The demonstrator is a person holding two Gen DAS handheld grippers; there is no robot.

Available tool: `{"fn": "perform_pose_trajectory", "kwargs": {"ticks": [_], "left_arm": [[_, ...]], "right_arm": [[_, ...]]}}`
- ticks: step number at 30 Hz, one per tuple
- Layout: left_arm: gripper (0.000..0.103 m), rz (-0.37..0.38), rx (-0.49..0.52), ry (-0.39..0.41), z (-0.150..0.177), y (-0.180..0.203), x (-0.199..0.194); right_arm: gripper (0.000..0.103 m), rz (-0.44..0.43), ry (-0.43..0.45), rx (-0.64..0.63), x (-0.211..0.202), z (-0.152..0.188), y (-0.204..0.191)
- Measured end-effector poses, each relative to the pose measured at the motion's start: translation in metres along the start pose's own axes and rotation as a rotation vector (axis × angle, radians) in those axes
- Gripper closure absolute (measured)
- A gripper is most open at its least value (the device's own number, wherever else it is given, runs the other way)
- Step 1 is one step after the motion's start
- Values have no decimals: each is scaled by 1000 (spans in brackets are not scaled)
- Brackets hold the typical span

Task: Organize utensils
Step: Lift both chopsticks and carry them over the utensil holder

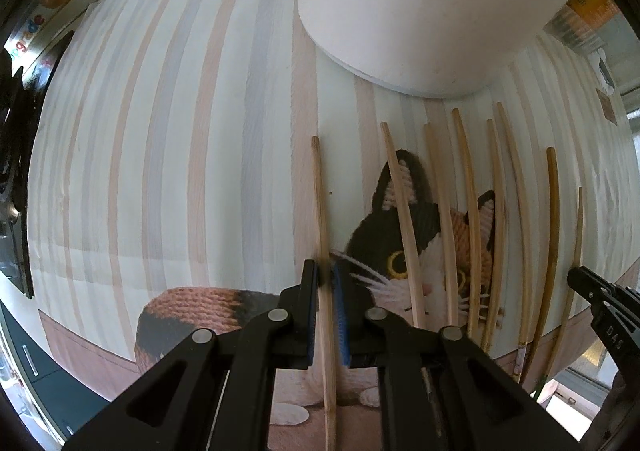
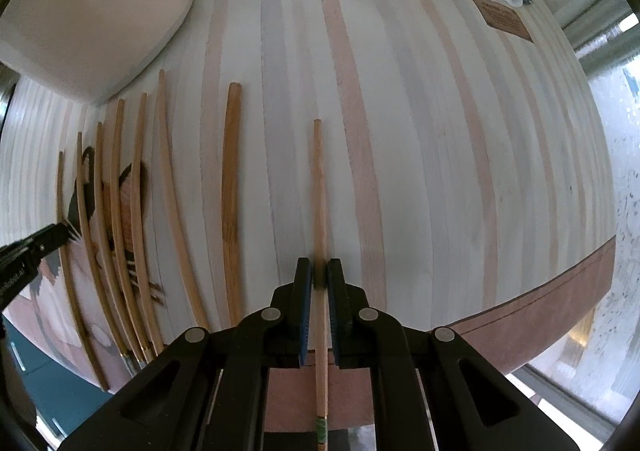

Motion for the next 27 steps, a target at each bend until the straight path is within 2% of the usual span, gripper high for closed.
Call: {"fn": "perform_pose_trajectory", "kwargs": {"ticks": [6,19,27], "left_arm": [[99,-31,-39,52,-3,-14,-12],[99,-23,-201,273,-43,-80,-100],[99,-47,-246,385,-59,-101,-139]], "right_arm": [[96,-40,22,50,-5,-1,12],[96,-81,323,20,-93,-36,7],[96,-80,440,-17,-126,-56,-17]]}}
Point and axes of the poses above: each gripper's, at about its wrist camera, not at the fingertips, and x roughly the way its jaws point, y to its right, z to its underside, the point moved 8 cm from there along x, roughly the way its jaws point, and after that the axes turned 13 degrees about -z, right-handed, at the moved point
